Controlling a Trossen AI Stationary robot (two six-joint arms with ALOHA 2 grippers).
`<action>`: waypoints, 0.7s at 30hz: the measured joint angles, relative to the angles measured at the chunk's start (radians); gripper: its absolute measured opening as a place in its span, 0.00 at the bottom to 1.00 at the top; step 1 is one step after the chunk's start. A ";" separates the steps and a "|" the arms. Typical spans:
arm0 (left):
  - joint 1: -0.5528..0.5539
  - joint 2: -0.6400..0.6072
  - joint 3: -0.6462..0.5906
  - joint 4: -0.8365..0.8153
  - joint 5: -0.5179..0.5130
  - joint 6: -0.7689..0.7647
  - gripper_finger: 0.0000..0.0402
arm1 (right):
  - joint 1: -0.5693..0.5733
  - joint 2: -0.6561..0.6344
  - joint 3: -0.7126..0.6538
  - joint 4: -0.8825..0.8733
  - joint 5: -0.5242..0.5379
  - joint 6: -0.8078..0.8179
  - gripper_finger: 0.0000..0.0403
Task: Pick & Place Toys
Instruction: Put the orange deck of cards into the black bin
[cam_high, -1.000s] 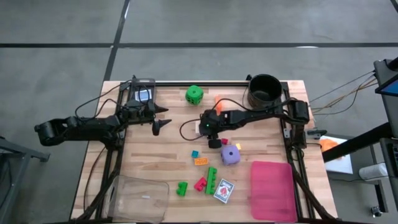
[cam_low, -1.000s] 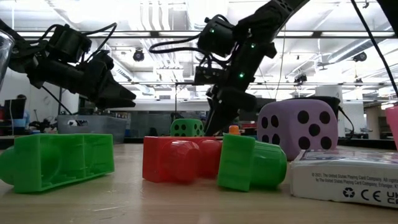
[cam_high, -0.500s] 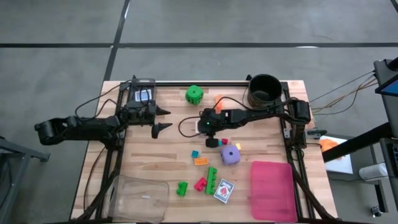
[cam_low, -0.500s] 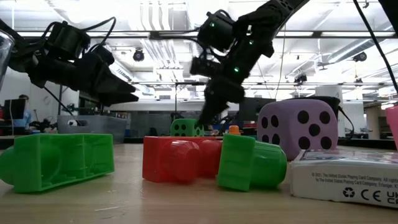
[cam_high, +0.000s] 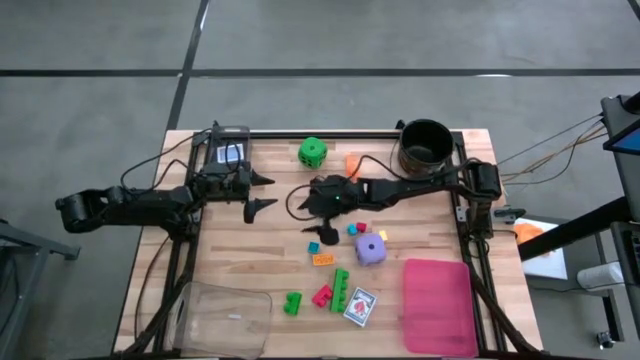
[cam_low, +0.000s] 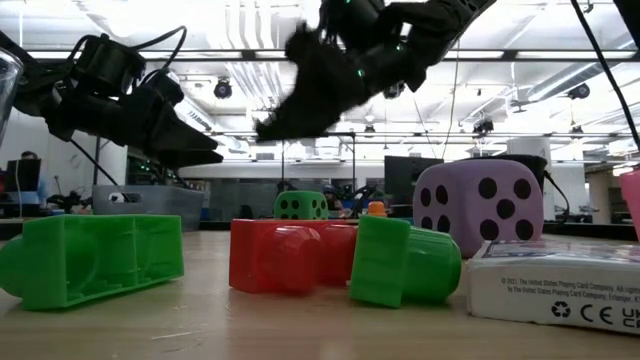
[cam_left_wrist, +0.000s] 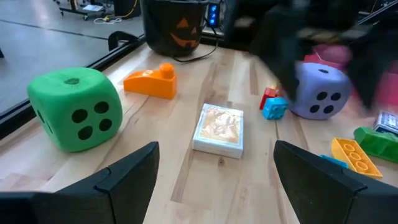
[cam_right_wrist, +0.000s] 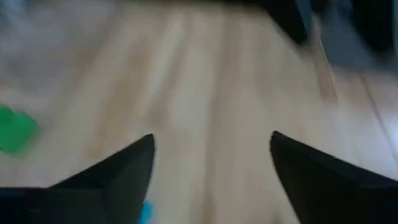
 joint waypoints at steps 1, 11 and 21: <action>0.000 0.000 0.000 0.000 0.000 0.004 0.79 | 0.011 0.001 -0.015 0.080 -0.011 0.000 0.87; -0.099 0.000 0.000 0.015 -0.021 0.018 0.79 | 0.083 -0.027 -0.281 0.764 0.019 0.007 0.95; -0.316 0.050 0.200 -0.207 -0.253 0.125 0.96 | 0.132 -0.161 -0.478 0.754 0.158 0.066 0.95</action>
